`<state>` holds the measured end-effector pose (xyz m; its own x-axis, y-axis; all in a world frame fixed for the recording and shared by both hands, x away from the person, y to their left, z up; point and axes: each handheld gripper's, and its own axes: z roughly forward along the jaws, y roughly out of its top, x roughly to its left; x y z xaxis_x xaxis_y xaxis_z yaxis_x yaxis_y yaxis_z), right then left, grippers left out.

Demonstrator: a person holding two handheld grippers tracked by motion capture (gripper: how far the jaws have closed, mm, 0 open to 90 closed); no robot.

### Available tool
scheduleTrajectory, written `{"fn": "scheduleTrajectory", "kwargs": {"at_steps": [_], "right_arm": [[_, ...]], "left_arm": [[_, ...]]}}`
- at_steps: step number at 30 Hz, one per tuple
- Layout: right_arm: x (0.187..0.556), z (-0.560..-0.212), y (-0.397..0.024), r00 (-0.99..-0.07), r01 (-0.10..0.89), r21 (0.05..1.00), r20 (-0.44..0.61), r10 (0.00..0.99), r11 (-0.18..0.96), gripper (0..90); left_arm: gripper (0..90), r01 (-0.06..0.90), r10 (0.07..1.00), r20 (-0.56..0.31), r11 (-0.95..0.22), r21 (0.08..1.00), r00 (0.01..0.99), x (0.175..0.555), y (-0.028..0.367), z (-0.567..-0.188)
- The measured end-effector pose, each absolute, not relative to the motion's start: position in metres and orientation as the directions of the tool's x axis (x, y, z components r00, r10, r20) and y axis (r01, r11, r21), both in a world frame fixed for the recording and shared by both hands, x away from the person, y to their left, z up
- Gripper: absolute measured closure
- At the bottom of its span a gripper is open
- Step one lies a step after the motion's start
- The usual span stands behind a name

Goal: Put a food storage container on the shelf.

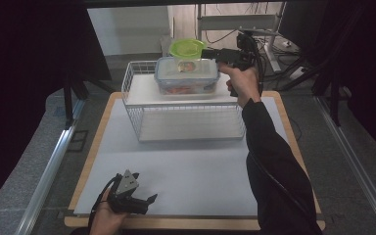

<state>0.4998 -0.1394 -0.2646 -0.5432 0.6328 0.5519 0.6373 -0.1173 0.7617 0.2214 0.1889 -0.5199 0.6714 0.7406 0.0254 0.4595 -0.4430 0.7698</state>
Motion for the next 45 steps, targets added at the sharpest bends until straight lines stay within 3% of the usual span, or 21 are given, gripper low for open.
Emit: {"fn": "scheduleTrajectory", "kwargs": {"at_steps": [18,45], "right_arm": [[0.455,-0.283,-0.149,-0.657,0.511,0.858,0.351,0.667,0.052,12.9],[0.386,-0.335,-0.162,-0.744,0.426,0.876,0.199,0.637,0.224,8.0]], "left_arm": [[4.2,0.474,0.734,-0.025,-0.412,0.778,0.679,0.222,0.192,-0.52],[0.5,0.476,0.722,-0.023,-0.431,0.766,0.691,0.224,0.191,-0.523]]}}
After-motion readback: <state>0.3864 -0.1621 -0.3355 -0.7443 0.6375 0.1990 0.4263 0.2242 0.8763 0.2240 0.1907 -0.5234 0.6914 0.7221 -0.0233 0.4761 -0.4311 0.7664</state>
